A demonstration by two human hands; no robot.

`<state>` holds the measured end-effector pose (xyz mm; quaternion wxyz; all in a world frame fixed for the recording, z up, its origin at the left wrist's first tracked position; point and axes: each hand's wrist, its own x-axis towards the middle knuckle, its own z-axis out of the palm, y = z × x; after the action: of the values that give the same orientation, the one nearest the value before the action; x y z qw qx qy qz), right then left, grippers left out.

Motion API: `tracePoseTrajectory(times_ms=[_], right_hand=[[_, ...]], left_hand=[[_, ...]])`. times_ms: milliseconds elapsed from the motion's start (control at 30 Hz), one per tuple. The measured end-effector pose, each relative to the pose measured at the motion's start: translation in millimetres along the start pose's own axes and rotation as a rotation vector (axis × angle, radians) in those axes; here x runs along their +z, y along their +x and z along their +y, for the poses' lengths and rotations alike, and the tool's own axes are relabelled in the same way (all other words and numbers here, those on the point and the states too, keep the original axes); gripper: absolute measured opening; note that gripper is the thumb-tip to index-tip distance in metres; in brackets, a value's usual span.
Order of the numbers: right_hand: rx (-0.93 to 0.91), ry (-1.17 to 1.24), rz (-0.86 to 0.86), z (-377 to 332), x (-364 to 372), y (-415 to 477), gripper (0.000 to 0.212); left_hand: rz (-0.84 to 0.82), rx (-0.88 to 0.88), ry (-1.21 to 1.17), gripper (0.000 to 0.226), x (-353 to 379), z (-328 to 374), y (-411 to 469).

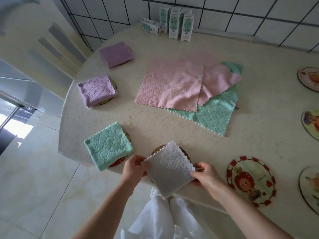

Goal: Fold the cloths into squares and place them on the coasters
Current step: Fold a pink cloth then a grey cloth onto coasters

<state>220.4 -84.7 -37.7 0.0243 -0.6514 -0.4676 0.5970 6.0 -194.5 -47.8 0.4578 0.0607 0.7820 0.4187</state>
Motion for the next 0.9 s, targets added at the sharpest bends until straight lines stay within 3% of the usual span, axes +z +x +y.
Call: tracePoseTrajectory(times_ms=[233,500,700,900], right_hand=[[-0.105,-0.259,0.115,2,3,-3,0.010],[-0.178,-0.399,0.117,6,-8,0,0.024],[-0.311,-0.603,0.147,7,-34,4,0.004],[-0.456,-0.638,0.226,-29,-72,18,0.007]], left_hand=[[0.223,0.173,0.300,0.014,7,-4,-5],[0.250,0.332,0.485,0.017,12,-5,-6],[0.259,0.495,0.839,0.024,11,7,-8],[0.228,0.626,0.960,0.029,15,53,3]])
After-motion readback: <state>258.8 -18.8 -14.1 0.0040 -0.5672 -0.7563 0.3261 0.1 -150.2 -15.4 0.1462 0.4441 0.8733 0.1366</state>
